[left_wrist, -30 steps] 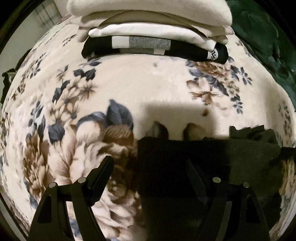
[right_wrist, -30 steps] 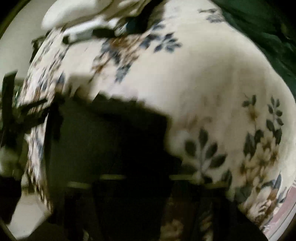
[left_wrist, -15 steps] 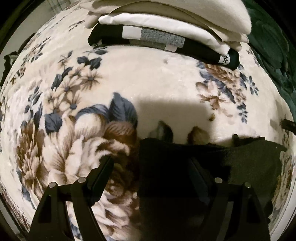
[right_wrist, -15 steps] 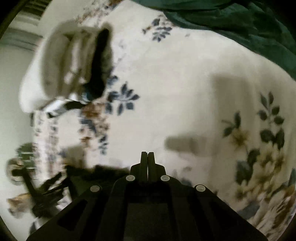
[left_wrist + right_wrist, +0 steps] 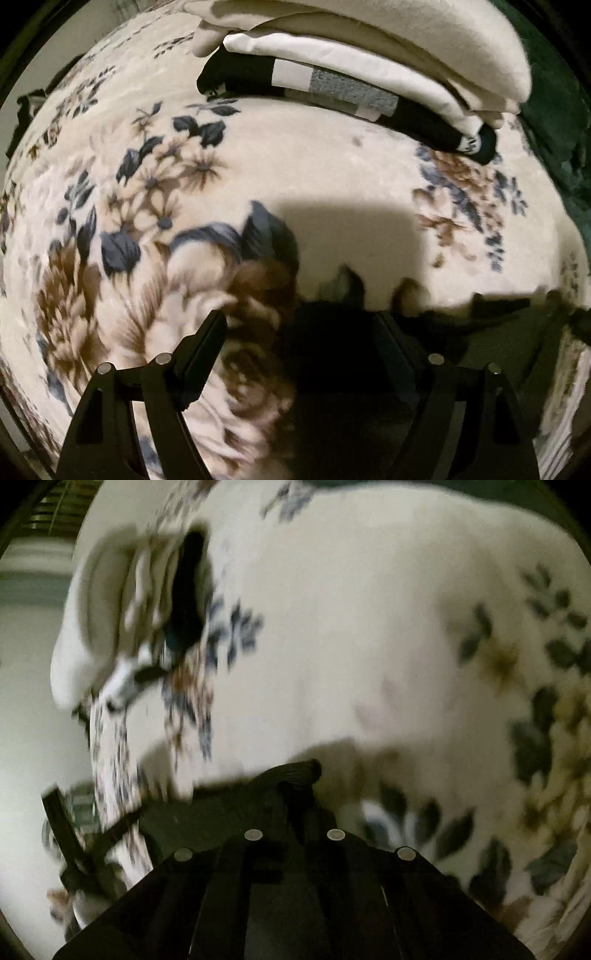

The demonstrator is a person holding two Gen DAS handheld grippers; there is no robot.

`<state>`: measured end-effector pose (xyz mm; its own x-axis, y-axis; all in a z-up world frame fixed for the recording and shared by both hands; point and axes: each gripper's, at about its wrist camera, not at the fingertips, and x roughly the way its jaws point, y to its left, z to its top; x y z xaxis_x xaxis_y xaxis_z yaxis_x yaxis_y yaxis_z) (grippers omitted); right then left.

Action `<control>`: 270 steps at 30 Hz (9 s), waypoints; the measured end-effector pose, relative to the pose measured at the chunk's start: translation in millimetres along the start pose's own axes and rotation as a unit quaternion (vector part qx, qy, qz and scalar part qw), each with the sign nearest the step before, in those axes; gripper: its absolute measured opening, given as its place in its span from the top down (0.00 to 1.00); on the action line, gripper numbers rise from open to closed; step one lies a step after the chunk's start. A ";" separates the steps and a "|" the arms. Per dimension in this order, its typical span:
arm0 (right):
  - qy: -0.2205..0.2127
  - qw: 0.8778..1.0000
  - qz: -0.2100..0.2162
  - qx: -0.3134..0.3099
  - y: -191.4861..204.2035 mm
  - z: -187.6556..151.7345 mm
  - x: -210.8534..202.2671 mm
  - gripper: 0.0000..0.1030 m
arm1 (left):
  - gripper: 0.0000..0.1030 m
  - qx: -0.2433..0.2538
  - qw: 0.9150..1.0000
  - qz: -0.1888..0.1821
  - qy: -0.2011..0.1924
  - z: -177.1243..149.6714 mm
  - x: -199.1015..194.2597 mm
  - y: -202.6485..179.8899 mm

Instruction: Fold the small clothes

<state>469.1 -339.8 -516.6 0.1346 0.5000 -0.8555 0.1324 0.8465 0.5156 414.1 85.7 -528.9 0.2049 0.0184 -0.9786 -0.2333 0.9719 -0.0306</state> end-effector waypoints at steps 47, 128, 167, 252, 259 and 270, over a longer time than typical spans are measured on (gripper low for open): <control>0.047 0.982 -0.076 0.167 -87.6 -221.5 -60.1 0.97 | 0.22 -0.078 0.992 -0.072 0.068 -162.0 -54.2 28.3; 0.145 0.968 0.193 0.071 -73.1 -141.6 28.6 0.13 | 0.03 -0.089 0.951 -0.291 0.061 -113.8 16.4 6.5; -0.033 0.985 0.161 -0.052 240.1 18.6 -107.6 0.81 | 0.82 -0.049 0.946 -0.304 -0.106 147.3 -196.7 31.7; -0.407 0.862 -0.222 -0.205 445.8 -354.1 -542.6 0.00 | 0.00 0.030 0.949 -0.010 -0.313 -85.8 -565.7 7.1; -0.406 0.861 -0.219 -0.212 447.1 -349.3 -544.5 0.00 | 0.00 0.017 0.948 -0.009 -0.317 -88.3 -568.0 5.2; -0.394 0.865 -0.209 -0.228 448.2 -332.5 -552.2 0.00 | 0.00 0.011 0.947 0.002 -0.321 -87.6 -573.9 -1.4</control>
<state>127.5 -175.8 171.0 0.8209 0.0058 -0.5710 -0.0468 0.9973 -0.0571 213.6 53.2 14.9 0.7416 0.1543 -0.6529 -0.2164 0.9762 -0.0151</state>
